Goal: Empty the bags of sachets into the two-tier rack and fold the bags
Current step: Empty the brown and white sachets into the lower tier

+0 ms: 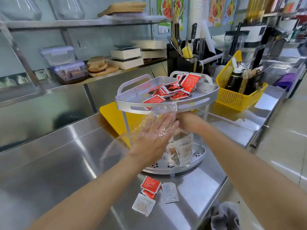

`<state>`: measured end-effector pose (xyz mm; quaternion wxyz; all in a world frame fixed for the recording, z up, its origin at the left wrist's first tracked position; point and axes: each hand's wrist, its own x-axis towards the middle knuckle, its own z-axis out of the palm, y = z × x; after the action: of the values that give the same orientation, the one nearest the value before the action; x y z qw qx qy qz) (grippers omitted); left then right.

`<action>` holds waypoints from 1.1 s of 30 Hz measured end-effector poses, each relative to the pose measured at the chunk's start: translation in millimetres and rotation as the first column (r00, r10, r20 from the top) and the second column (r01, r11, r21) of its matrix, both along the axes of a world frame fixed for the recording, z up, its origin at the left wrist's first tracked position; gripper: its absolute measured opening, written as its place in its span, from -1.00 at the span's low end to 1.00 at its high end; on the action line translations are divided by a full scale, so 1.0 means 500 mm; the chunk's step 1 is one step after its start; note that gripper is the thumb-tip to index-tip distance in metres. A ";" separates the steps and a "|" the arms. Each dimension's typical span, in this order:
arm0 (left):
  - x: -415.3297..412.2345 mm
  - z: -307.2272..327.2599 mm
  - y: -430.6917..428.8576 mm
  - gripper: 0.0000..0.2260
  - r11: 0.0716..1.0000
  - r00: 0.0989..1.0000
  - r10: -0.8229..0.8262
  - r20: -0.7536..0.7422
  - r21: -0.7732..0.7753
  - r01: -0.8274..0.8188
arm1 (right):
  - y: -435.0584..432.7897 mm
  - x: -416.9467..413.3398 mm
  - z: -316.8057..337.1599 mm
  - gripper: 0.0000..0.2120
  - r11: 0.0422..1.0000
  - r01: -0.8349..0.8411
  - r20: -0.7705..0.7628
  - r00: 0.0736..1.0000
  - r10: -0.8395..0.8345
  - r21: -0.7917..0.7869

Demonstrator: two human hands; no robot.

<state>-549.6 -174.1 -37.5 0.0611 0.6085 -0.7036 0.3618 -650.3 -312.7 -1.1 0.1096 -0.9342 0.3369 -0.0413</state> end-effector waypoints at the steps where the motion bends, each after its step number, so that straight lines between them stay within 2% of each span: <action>1: 0.007 -0.008 -0.007 -0.36 1.000 1.000 0.012 0.001 -0.011 -0.012 | -0.010 0.000 -0.007 -0.78 0.999 -0.045 0.028 0.999 0.045 -0.021; 2: 0.012 -0.016 -0.013 -0.35 1.000 1.000 0.005 0.008 -0.006 -0.005 | -0.030 -0.002 -0.016 -0.81 0.993 -0.087 0.052 0.994 0.091 -0.082; 4: 0.024 -0.037 -0.015 -0.36 1.000 1.000 0.008 -0.013 0.012 -0.008 | -0.038 -0.006 -0.024 -0.84 0.999 -0.022 0.100 0.995 0.026 -0.041; 7: 0.047 -0.068 -0.013 -0.48 0.999 1.000 0.024 -0.015 0.049 -0.023 | -0.048 -0.016 -0.040 -0.82 0.998 0.054 0.234 0.971 -0.056 0.016; 8: 0.053 -0.074 -0.016 -0.50 0.994 0.994 0.071 -0.078 0.088 -0.064 | -0.048 -0.020 -0.043 -0.80 0.995 0.077 0.290 0.953 -0.090 0.056; 9: 0.052 -0.075 -0.017 -0.49 0.982 0.967 0.143 -0.209 0.154 -0.112 | -0.049 -0.023 -0.047 -0.78 0.994 0.074 0.314 0.944 -0.096 0.079; 10: 0.051 -0.079 -0.021 -0.47 0.962 0.904 0.218 -0.367 0.239 -0.135 | -0.046 -0.026 -0.047 -0.74 0.994 0.060 0.311 0.947 -0.085 0.091; 12: 0.048 -0.084 -0.038 -0.53 0.880 0.668 0.379 -0.641 0.473 -0.046 | -0.042 -0.025 -0.045 -0.64 0.998 0.018 0.212 0.977 -0.030 0.060; 13: 0.042 -0.082 -0.044 -0.66 0.798 0.561 0.488 -0.669 0.602 0.024 | -0.040 -0.021 -0.044 -0.63 1.000 -0.002 0.150 0.989 -0.001 0.026; 14: 0.029 -0.075 -0.048 -0.70 0.689 0.519 0.587 -0.621 0.720 0.081 | -0.035 -0.016 -0.043 -0.67 1.000 -0.021 0.083 0.996 0.021 0.003; 15: 0.023 -0.080 -0.049 -0.64 0.656 0.557 0.593 -0.581 0.750 0.084 | -0.034 -0.012 -0.047 -0.71 0.999 -0.048 0.026 0.998 0.048 -0.021; 16: 0.014 -0.079 -0.043 -0.62 0.672 0.627 0.548 -0.554 0.738 0.064 | -0.033 -0.006 -0.053 -0.73 0.997 -0.061 -0.017 0.998 0.061 -0.040; 17: 0.005 -0.077 -0.034 -0.65 0.768 0.718 0.417 -0.557 0.639 0.050 | -0.030 0.000 -0.060 -0.73 0.995 -0.076 -0.060 0.996 0.072 -0.069; 18: -0.003 -0.072 -0.026 -0.74 0.884 0.799 0.228 -0.556 0.463 0.070 | -0.026 0.006 -0.069 -0.72 0.992 -0.084 -0.109 0.991 0.074 -0.090; 19: -0.001 -0.070 -0.022 -0.90 0.952 0.872 0.027 -0.488 0.280 0.127 | -0.024 0.011 -0.080 -0.72 0.991 -0.089 -0.153 0.986 0.073 -0.101; 20: 0.004 -0.067 -0.022 -0.88 0.980 0.911 -0.120 -0.394 0.101 0.173 | -0.024 0.015 -0.091 -0.72 0.992 -0.088 -0.178 0.981 0.071 -0.086; 21: 0.010 -0.064 -0.024 -0.71 0.981 0.934 -0.188 -0.303 -0.007 0.195 | -0.024 0.019 -0.100 -0.75 0.994 -0.093 -0.195 0.978 0.080 -0.060; 22: 0.019 -0.065 -0.026 -0.59 0.984 0.952 -0.179 -0.250 -0.063 0.168 | -0.028 0.021 -0.109 -0.79 0.995 -0.098 -0.203 0.975 0.090 -0.029; 23: 0.028 -0.070 -0.028 -0.51 0.994 0.968 -0.109 -0.225 -0.056 0.098 | -0.032 0.023 -0.114 -0.88 0.995 -0.101 -0.201 0.974 0.102 0.013; 24: 0.032 -0.075 -0.027 -0.42 1.000 0.974 0.007 -0.227 0.019 -0.003 | -0.036 0.023 -0.116 -0.92 0.992 -0.114 -0.168 0.978 0.122 0.052; 26: 0.038 -0.088 -0.029 -0.22 0.956 0.937 0.246 -0.247 0.219 -0.193 | -0.040 0.023 -0.109 -0.79 0.981 -0.143 -0.071 0.986 0.153 0.134; 27: 0.042 -0.094 -0.036 -0.19 0.921 0.905 0.332 -0.266 0.298 -0.250 | -0.039 0.023 -0.104 -0.78 0.971 -0.156 0.013 0.988 0.156 0.180; 29: 0.052 -0.102 -0.062 -0.28 0.878 0.851 0.419 -0.317 0.380 -0.291 | -0.038 0.022 -0.098 -0.82 0.959 -0.169 0.198 0.972 0.125 0.226; 31: 0.058 -0.097 -0.089 -0.54 0.886 0.864 0.405 -0.299 0.363 -0.289 | -0.039 0.017 -0.097 -0.82 0.958 -0.124 0.331 0.943 0.033 0.259; 33: 0.066 -0.084 -0.110 -0.70 0.906 0.846 0.389 -0.365 0.318 -0.279 | -0.046 0.008 -0.104 -0.70 0.933 -0.055 0.434 0.894 -0.112 0.354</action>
<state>-516.6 -228.9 -79.6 0.0685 0.7886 -0.5961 0.1346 -646.2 -335.8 -53.2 0.3514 -0.8586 0.3184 -0.1949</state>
